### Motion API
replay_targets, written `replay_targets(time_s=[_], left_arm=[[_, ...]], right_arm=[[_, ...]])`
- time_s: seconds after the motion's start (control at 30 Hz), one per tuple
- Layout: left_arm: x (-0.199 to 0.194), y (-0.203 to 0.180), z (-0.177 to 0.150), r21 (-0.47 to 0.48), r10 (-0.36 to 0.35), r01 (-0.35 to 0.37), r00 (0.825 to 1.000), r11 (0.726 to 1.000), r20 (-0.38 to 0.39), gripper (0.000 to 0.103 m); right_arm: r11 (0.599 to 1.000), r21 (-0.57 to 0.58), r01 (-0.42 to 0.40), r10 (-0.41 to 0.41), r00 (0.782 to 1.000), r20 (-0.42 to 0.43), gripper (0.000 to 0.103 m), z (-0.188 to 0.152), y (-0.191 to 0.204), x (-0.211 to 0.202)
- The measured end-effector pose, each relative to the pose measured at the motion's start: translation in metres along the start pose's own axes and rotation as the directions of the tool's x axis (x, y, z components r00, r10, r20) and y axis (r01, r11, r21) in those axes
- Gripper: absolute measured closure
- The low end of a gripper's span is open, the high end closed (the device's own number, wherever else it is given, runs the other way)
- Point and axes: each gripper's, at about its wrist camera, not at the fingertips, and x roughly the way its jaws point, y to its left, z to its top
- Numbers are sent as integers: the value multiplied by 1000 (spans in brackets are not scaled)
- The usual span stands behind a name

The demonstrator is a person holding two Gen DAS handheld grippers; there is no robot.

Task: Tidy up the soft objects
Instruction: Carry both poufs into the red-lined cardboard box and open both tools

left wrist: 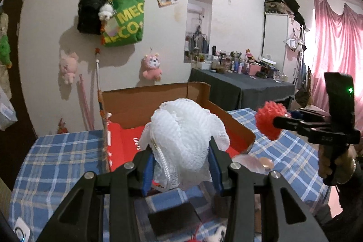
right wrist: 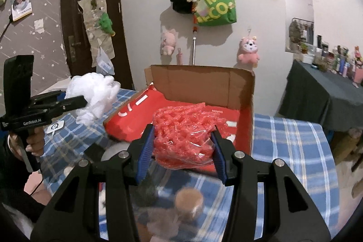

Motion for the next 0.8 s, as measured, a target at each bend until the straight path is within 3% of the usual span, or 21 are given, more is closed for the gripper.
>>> replay_targets(time_s=[0.23,0.43,0.67,0.8], left_arm=[[55,11,34,14,-36,38,994,999,-103,59],[116,21,55,1,-45,46,975,999,-218,59],[214,40,59,-34,-7,-6,933,999,-360,59],[258,56,50,-95,-40,-3,899,995,-436,59]], right_arm=[[999,-1,-49,49,991,-127,58,44,-15,75],[999,35,-23,31,967,-253,58,68,-35,152],[989,138,61,4,902,-432,58,73,-76,248],[982,158,107,-14,865,-501,57,69,-89,286]])
